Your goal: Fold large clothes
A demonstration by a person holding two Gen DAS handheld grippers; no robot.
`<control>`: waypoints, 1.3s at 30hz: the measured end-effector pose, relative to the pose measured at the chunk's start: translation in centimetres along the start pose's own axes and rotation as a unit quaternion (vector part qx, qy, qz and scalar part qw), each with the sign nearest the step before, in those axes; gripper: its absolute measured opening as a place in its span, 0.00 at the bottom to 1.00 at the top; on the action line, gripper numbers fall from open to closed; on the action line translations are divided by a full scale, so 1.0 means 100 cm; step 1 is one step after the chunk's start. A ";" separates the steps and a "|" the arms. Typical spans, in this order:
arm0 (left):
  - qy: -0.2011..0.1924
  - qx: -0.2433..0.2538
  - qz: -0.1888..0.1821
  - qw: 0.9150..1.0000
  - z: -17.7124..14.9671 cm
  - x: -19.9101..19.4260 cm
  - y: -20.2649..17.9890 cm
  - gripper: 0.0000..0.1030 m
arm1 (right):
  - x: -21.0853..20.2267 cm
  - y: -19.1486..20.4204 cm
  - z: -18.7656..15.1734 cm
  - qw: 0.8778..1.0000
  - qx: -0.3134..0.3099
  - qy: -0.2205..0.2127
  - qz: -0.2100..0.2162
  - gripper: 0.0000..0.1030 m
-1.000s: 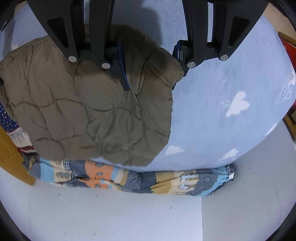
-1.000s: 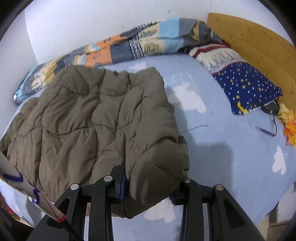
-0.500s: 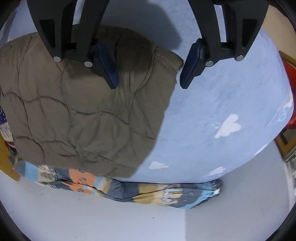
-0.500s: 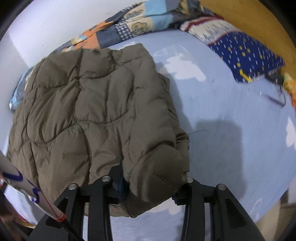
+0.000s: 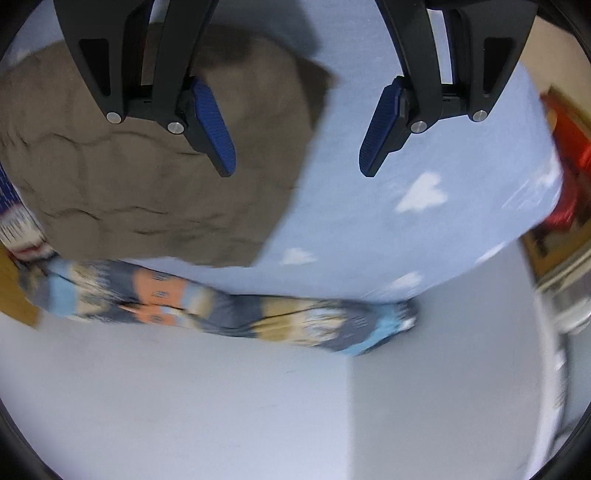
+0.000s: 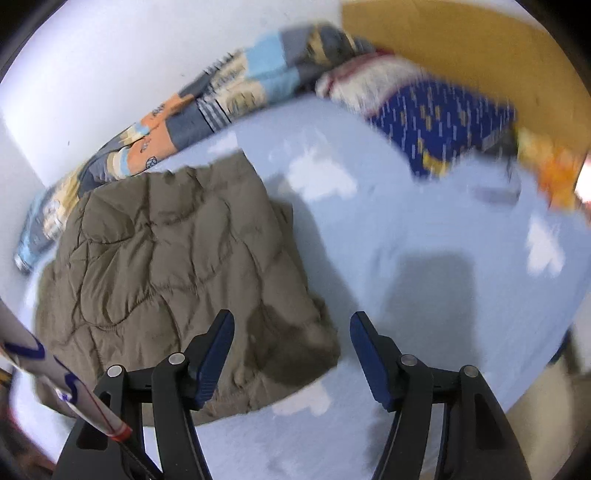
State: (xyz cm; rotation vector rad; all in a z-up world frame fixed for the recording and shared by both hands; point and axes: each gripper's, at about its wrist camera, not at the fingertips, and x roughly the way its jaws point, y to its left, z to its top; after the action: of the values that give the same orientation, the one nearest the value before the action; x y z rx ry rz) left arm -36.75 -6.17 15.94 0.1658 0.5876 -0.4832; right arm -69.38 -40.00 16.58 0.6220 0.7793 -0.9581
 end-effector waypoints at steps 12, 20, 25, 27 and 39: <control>0.013 0.134 -0.090 0.987 -0.011 0.027 -0.127 0.67 | 0.010 0.149 -0.003 0.969 -0.211 -0.065 0.112 0.63; 0.068 0.118 -0.091 0.987 -0.030 0.058 -0.131 0.72 | 0.080 0.162 -0.006 0.970 -0.214 0.027 0.113 0.50; 0.055 0.112 -0.109 0.986 -0.005 0.043 -0.132 0.72 | 0.080 0.161 0.005 0.971 -0.206 0.046 0.115 0.49; 0.037 0.106 -0.117 0.987 0.015 0.039 -0.132 0.72 | 0.061 0.160 0.015 0.972 -0.201 0.020 0.123 0.50; 0.113 0.131 -0.116 0.978 0.051 0.139 -0.166 0.72 | 0.114 0.185 0.082 0.978 -0.167 0.014 0.127 0.47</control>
State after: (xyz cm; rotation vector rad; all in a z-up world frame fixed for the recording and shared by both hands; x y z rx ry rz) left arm -32.14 -27.54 11.96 0.4099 0.7689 -0.7751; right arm -46.50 -43.40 14.37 0.4282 0.8414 -0.5683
